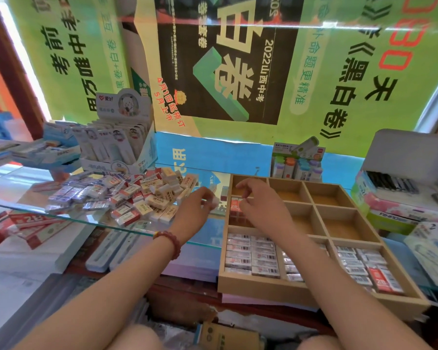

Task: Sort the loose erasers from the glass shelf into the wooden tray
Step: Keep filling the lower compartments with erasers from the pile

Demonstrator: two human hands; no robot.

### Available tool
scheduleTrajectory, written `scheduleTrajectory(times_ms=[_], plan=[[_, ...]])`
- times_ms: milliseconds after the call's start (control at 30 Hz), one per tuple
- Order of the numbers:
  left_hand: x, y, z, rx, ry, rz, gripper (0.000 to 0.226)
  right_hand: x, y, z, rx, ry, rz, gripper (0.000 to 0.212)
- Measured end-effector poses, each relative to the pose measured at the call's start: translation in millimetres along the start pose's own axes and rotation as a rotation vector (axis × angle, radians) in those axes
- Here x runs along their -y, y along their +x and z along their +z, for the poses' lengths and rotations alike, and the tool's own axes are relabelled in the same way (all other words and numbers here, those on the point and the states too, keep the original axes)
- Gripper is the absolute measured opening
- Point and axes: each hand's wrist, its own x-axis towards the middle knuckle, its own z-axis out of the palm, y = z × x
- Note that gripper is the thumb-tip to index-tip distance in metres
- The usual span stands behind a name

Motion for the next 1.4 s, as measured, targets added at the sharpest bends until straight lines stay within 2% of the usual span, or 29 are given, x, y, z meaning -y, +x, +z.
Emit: scheduleTrajectory(times_ms=[33,100,233,333,433,500,567,700,767,833,933,1000,1067,1133,1200,1400], plan=[[-5.3,0.1,-6.7,-0.058,-0.192,-0.071,0.009,2.5,0.7,4.3,-0.010,-0.016,-0.018,0.031],[-15.2,0.6,-25.4,-0.224,-0.408,-0.127,0.013,6.9,8.5,12.9,-0.022,-0.092,-0.055,0.032],[-21.3,-4.3,-62.3,-0.481,-0.552,-0.135,0.021,26.5,39.8,23.2,0.075,-0.245,-0.021,0.041],[-14.2,-12.0,-78.0,-0.502,-0.582,-0.155,0.012,43.4,69.3,28.4,0.261,-0.601,-0.107,0.043],[-3.2,-19.3,-84.0,-0.483,-0.553,-0.177,0.013,39.7,96.0,49.2,0.413,-0.818,-0.120,0.039],[2.3,-22.3,-85.5,-0.477,-0.519,-0.182,0.015,31.0,107.7,67.4,0.474,-0.918,-0.120,0.040],[5.7,-24.1,-86.0,-0.462,-0.496,-0.178,0.016,24.7,114.9,80.1,0.453,-0.975,-0.157,0.041],[13.0,-25.4,-81.3,-0.401,-0.437,-0.173,0.017,20.4,123.9,91.0,0.379,-0.856,-0.159,0.042],[15.3,-26.6,-77.6,-0.347,-0.417,-0.186,0.016,24.3,121.7,84.6,0.327,-0.718,-0.184,0.047],[14.0,-28.6,-73.7,-0.260,-0.434,-0.223,0.016,30.7,112.3,70.4,0.259,-0.399,-0.188,0.043],[7.3,-31.2,-69.1,-0.157,-0.481,-0.240,0.010,36.3,89.6,42.4,0.300,0.160,-0.132,0.036],[-2.1,-33.3,-67.3,-0.110,-0.497,-0.233,0.013,34.8,71.2,22.7,0.334,0.316,-0.103,0.038],[-13.8,-35.5,-65.2,-0.074,-0.567,-0.240,0.015,32.0,53.8,5.3,0.390,0.324,-0.091,0.039],[-22.4,-35.4,-62.4,-0.049,-0.658,-0.269,0.009,30.0,41.8,-6.5,0.447,0.264,-0.084,0.038],[-32.9,-35.0,-58.5,-0.037,-0.695,-0.276,0.013,28.3,28.6,-19.7,0.469,0.264,-0.068,0.040],[-66.6,-40.0,-44.6,0.057,-0.681,-0.234,0.018,14.8,3.5,-43.7,0.365,0.303,-0.023,0.044]])
